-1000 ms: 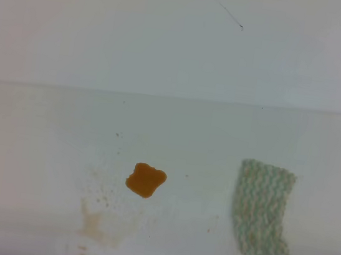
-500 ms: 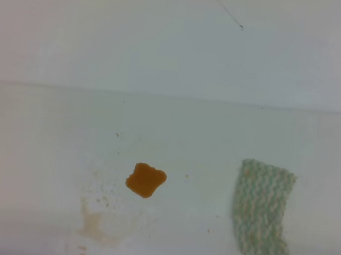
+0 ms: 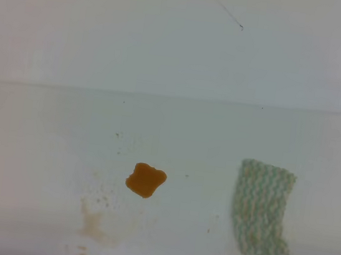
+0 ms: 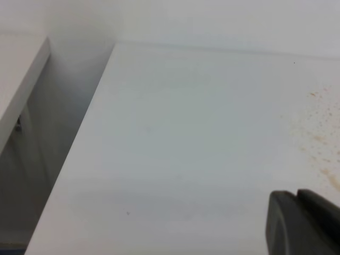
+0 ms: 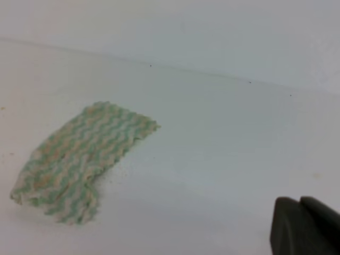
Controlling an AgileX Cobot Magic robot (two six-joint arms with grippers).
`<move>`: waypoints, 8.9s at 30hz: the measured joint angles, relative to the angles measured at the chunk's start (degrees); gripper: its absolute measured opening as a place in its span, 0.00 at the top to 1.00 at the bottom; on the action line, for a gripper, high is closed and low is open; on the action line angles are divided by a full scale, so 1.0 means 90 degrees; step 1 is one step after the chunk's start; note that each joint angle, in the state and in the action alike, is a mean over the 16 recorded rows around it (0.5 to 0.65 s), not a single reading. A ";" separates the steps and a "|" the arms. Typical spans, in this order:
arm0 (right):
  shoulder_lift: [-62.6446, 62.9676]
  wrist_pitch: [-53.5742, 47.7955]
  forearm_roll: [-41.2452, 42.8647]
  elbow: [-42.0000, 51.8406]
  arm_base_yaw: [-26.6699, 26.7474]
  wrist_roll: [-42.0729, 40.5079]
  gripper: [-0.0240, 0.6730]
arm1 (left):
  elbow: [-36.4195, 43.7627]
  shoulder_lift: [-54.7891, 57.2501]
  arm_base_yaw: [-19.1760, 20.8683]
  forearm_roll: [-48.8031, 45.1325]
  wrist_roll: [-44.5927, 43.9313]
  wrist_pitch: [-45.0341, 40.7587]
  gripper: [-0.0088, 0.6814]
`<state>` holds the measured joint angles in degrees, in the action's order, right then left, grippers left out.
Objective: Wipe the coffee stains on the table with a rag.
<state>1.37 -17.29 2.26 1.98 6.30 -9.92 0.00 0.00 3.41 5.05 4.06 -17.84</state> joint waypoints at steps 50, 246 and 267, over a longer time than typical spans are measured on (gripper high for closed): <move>-0.0002 0.2939 -0.1936 -0.0077 0.0000 0.0516 0.97 | 0.0000 0.0000 0.0000 0.0000 0.0000 0.0000 0.99; -1.4525 -0.3704 -0.1630 -1.1468 0.2210 -0.1980 0.96 | 0.0000 -0.0005 0.0000 0.0000 0.0000 0.0000 0.99; -1.5354 -0.3874 -0.2708 -1.3427 0.2962 -0.2386 0.97 | 0.0000 -0.0004 0.0000 0.0000 0.0000 0.0000 0.99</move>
<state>-136.82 -52.15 -22.11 -118.86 32.96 -31.39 0.00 -0.04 3.41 5.05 4.06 -17.84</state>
